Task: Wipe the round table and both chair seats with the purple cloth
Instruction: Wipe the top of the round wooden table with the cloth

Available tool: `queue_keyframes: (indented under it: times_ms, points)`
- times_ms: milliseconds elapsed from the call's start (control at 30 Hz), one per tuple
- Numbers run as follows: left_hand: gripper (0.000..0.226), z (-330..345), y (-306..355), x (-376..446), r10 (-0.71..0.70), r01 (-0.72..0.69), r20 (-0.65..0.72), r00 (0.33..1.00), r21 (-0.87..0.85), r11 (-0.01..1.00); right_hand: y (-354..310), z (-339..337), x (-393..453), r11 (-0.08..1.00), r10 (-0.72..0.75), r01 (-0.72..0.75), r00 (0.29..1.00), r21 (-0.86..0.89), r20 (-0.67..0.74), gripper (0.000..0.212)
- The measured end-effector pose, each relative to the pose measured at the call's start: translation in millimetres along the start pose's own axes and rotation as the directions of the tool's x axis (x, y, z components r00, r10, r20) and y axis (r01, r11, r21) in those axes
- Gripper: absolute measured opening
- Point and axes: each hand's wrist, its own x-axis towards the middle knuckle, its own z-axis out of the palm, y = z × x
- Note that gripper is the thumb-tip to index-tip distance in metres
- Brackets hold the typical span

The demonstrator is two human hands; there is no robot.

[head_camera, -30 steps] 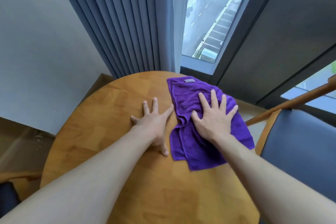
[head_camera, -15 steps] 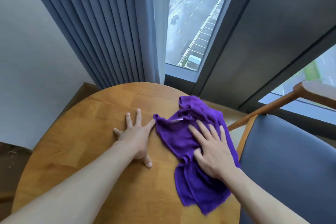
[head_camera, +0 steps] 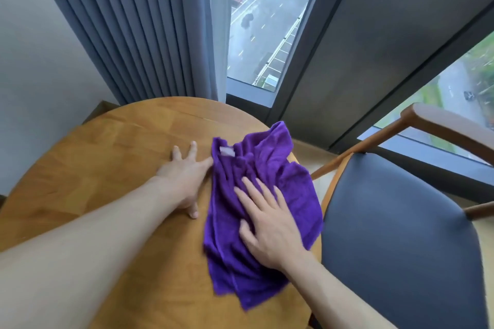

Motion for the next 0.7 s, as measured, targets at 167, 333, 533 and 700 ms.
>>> queue_keyframes:
  times_ms: [167, 333, 533, 700]
  points:
    - [0.109, 6, 14, -9, 0.137, -0.132, -0.024, 0.990, 0.148, 0.980, 21, -1, 14, 0.938, 0.347, -0.347, 0.936, 0.015, -0.055, 0.073]
    - [0.118, 13, 17, -11, 0.140, -0.143, 0.035, 0.989, 0.100, 0.985, 6, -1, 63, 0.912, 0.409, -0.407, 0.912, 0.045, -0.025, 0.074]
    - [0.160, 30, 34, -21, 0.071, -0.079, 0.099, 0.993, 0.083, 0.993, -4, 2, -13, 0.997, 0.077, -0.077, 0.997, 0.005, 0.028, 0.074]
    - [0.160, 38, 30, -21, 0.073, -0.072, 0.041, 0.996, -0.011, 0.997, 31, -5, -45, 0.988, -0.136, 0.143, 0.982, -0.053, 0.128, 0.079]
